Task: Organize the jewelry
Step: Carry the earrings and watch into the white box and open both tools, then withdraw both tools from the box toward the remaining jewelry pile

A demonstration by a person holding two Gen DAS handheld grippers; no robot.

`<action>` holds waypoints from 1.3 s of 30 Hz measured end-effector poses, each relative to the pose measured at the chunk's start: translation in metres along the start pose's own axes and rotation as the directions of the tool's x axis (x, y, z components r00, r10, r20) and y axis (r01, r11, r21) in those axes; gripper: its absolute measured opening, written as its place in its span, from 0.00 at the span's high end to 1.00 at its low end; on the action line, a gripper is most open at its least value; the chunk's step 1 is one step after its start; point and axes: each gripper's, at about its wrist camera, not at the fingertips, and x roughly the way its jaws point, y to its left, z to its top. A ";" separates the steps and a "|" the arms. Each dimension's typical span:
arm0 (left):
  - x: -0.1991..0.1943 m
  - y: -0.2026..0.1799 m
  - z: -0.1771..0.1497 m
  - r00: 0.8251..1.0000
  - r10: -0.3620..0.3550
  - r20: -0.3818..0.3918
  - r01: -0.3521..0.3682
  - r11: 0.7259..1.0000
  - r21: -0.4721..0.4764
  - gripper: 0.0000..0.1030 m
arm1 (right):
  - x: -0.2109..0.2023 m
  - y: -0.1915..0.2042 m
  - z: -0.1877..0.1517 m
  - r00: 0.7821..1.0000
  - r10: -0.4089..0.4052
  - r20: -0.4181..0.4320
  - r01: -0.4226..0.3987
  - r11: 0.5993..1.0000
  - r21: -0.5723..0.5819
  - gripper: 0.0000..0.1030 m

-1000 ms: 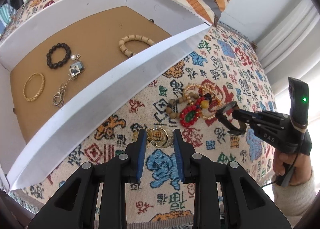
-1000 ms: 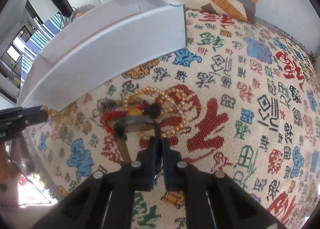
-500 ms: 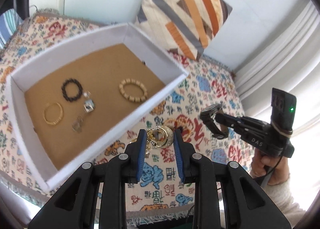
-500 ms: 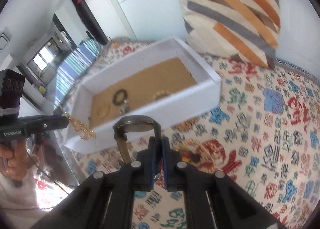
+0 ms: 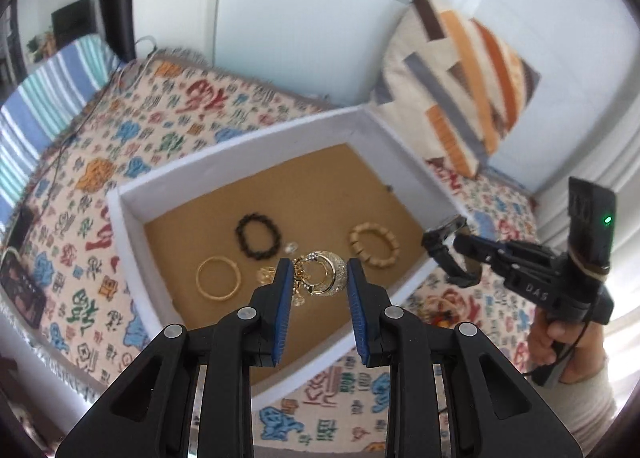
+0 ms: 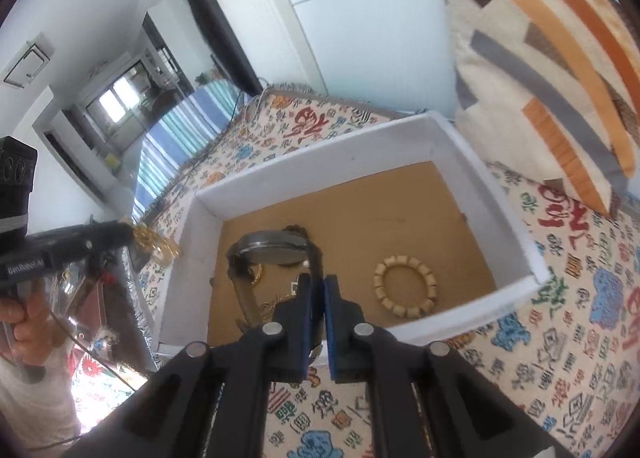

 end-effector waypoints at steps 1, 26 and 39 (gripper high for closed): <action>0.009 0.007 -0.002 1.000 0.010 -0.016 -0.011 1.000 -0.011 0.75 | 0.011 0.003 0.002 1.000 0.001 -0.018 -0.001 1.000 -0.003 0.94; 0.101 0.055 -0.067 0.952 0.274 -0.136 -0.281 0.959 -0.031 0.22 | 0.132 0.011 -0.028 0.971 -0.135 -0.195 0.116 0.987 -0.108 0.52; 0.060 -0.002 -0.084 0.980 0.199 -0.027 -0.198 0.980 0.037 0.16 | 0.035 0.004 -0.047 0.971 -0.229 -0.062 0.227 0.973 -0.032 0.43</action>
